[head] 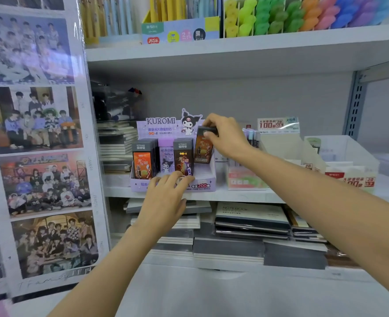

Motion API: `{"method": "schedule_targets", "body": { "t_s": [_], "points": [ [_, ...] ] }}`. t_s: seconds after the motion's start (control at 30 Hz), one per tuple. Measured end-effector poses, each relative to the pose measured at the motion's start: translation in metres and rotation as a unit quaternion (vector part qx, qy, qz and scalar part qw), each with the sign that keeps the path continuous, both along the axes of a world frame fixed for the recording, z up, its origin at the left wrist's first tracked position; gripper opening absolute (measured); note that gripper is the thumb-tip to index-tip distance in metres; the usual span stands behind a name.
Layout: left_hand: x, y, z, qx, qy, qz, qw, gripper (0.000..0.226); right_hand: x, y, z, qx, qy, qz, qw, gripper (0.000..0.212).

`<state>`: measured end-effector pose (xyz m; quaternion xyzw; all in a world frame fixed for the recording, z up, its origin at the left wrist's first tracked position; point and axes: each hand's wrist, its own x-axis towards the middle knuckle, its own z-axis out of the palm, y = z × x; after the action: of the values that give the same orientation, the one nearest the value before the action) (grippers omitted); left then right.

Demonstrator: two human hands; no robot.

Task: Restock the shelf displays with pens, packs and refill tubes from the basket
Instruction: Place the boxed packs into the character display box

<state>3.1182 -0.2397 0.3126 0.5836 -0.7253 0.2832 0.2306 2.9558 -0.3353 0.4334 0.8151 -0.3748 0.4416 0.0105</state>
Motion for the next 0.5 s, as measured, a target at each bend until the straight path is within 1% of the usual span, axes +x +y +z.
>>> {"method": "schedule_targets", "body": {
  "t_s": [0.13, 0.27, 0.4, 0.5],
  "points": [
    [0.0, 0.001, -0.004, -0.026, 0.005, 0.002, 1.0, 0.052, 0.01, -0.006, -0.006, -0.012, 0.072, -0.025, 0.997, 0.014],
    [0.0, 0.0, -0.006, -0.032, 0.005, 0.003, 0.999, 0.052, 0.009, -0.014, 0.0, 0.002, 0.132, -0.055, 0.99, 0.015],
    [0.0, 0.0, -0.007, -0.033, 0.007, 0.008, 0.999, 0.053, 0.009, -0.018, 0.006, -0.001, 0.156, -0.063, 0.986, 0.01],
    [0.0, 0.0, -0.008, -0.038, 0.009, 0.007, 0.999, 0.054, 0.017, -0.019, 0.004, -0.007, 0.156, -0.079, 0.985, 0.015]
  ]
}}
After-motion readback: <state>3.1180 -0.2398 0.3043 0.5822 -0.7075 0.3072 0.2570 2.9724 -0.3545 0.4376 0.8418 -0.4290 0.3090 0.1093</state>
